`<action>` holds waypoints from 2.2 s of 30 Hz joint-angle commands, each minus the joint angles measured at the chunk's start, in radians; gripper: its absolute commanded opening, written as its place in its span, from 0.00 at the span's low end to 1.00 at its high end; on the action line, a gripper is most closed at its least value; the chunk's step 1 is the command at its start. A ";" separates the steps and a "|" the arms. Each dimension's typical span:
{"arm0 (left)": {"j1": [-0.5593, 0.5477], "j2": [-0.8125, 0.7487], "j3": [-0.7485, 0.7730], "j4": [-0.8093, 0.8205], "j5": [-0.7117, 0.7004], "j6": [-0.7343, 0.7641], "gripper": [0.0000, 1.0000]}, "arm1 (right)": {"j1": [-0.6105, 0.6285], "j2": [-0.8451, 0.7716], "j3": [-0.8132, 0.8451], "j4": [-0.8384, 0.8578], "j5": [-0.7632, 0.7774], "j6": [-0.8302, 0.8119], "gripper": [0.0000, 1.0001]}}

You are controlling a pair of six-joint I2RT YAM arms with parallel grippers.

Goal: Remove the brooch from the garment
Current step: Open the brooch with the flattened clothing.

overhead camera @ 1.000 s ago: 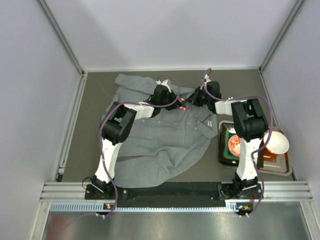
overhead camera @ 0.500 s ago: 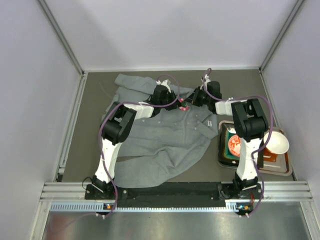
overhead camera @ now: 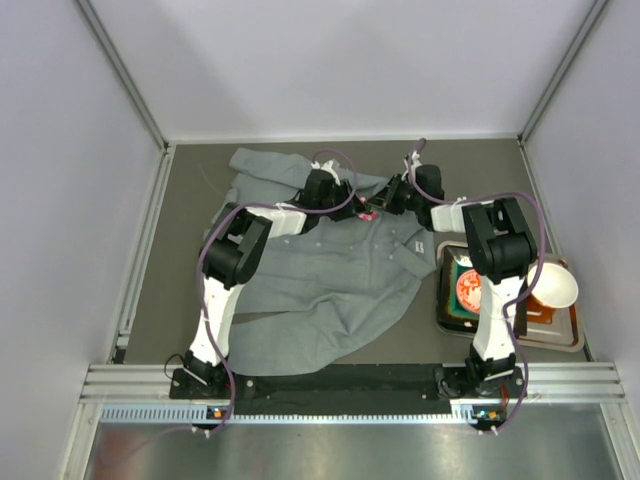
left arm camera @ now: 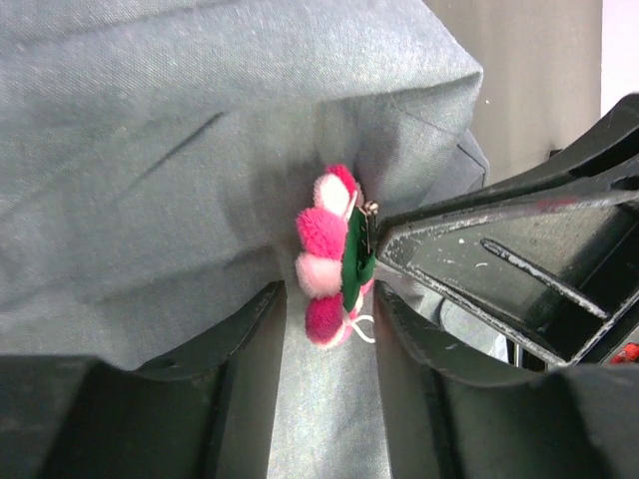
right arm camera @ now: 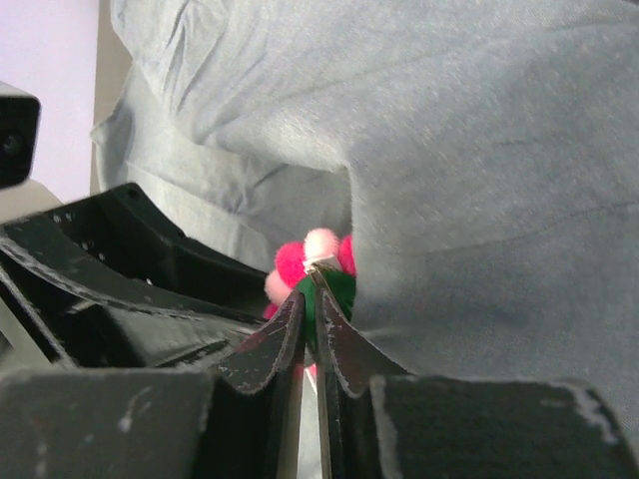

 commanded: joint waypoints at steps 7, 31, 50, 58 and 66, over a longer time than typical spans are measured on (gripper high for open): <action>0.035 0.030 0.022 0.075 0.037 -0.073 0.56 | -0.019 -0.026 0.000 -0.001 0.023 -0.034 0.13; 0.000 0.090 0.131 -0.031 -0.041 -0.029 0.39 | -0.078 -0.133 -0.141 0.191 0.005 0.027 0.24; -0.001 0.076 0.079 0.061 -0.026 -0.009 0.00 | -0.007 -0.052 0.003 -0.010 0.031 -0.071 0.21; -0.001 0.073 0.054 0.134 0.002 0.017 0.00 | -0.004 -0.023 0.031 -0.038 0.025 -0.089 0.15; -0.003 0.060 0.030 0.186 0.022 0.043 0.00 | 0.004 0.003 0.059 -0.058 0.016 -0.102 0.12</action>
